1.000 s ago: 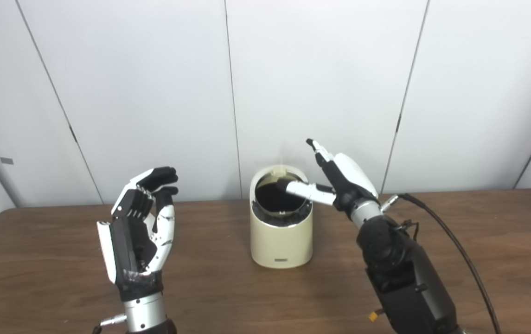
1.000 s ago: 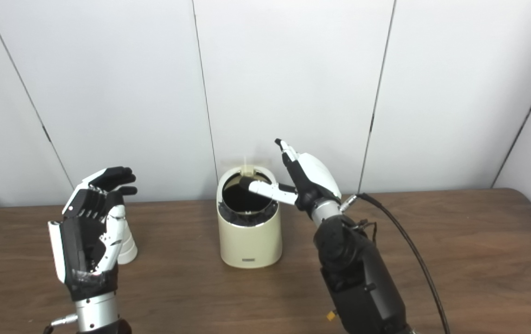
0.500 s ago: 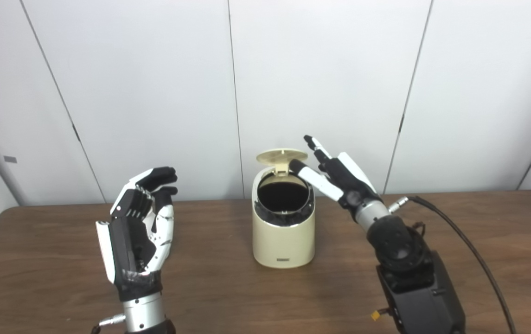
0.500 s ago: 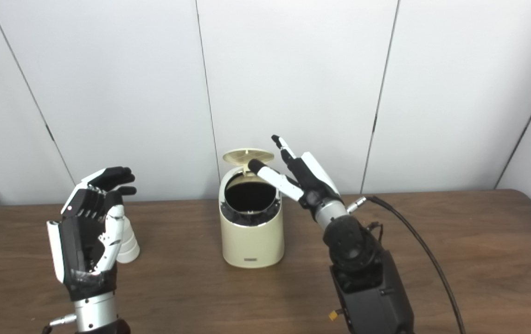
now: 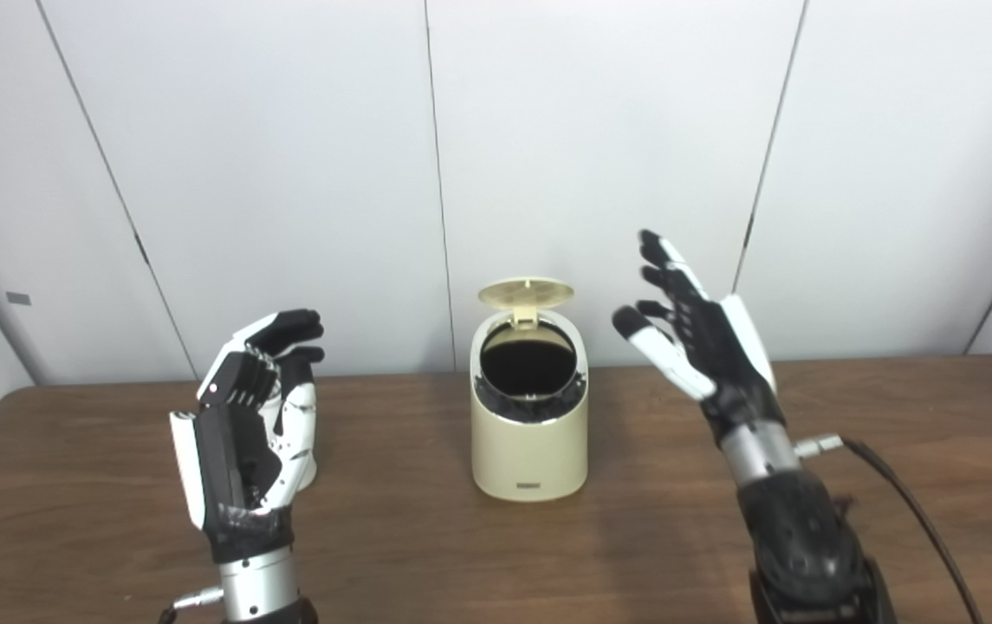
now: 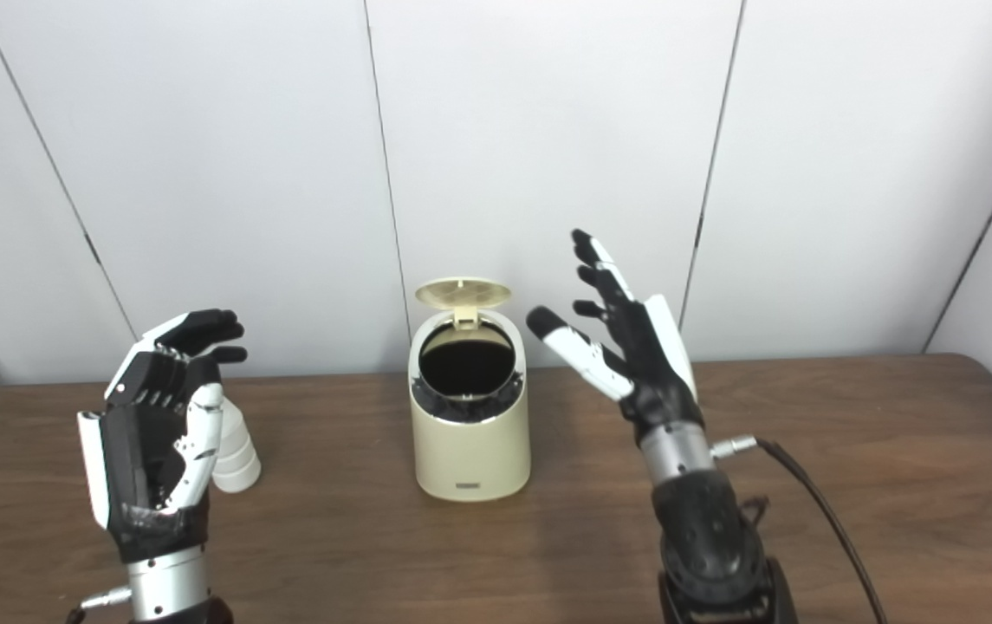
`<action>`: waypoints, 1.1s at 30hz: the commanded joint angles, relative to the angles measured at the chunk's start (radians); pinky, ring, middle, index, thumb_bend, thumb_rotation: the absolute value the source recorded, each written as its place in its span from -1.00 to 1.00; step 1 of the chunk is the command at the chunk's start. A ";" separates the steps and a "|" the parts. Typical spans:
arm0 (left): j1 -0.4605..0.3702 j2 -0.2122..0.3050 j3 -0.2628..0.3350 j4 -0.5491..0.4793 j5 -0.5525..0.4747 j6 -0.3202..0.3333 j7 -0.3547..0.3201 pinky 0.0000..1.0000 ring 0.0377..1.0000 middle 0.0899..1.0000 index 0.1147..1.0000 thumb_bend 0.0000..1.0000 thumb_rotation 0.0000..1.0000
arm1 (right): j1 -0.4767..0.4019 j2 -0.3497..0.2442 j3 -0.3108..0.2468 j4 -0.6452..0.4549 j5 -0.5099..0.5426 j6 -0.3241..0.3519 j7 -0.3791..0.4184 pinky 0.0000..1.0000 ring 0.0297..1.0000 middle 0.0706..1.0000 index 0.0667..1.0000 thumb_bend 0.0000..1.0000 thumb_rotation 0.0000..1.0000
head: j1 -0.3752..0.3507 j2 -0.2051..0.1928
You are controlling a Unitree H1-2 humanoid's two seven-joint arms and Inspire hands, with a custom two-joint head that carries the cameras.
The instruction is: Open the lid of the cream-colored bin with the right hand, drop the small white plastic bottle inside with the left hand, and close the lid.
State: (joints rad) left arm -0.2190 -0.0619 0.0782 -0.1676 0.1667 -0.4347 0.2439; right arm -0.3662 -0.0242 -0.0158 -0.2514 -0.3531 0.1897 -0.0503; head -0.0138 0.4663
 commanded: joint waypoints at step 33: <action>-0.180 0.244 0.254 -0.121 0.031 0.270 0.033 0.21 0.32 0.30 0.25 -0.48 -0.01 | 0.151 -0.103 -0.051 0.188 -0.051 -0.508 -0.224 0.01 0.23 0.31 0.30 -0.39 -0.27 | 0.075 -0.022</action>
State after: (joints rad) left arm -0.3717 0.1595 0.3239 -0.2787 0.1847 -0.1652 0.2623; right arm -0.1812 -0.1216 -0.0623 -0.0431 -0.3997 -0.2781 -0.2605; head 0.0598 0.4433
